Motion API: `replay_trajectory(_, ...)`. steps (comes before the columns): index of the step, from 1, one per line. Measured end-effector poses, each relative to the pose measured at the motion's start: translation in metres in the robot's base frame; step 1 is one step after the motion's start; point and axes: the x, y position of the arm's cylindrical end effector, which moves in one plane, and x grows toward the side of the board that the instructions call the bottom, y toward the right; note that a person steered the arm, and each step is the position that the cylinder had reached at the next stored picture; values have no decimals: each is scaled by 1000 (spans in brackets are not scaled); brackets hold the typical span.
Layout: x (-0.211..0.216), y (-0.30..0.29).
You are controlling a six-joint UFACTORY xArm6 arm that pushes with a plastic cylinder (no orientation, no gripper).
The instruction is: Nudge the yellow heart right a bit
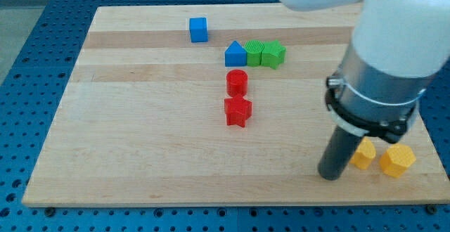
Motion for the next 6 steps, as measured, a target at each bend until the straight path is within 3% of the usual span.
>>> replay_trajectory(3, -22, 2)
replay_trajectory(6, -22, 44)
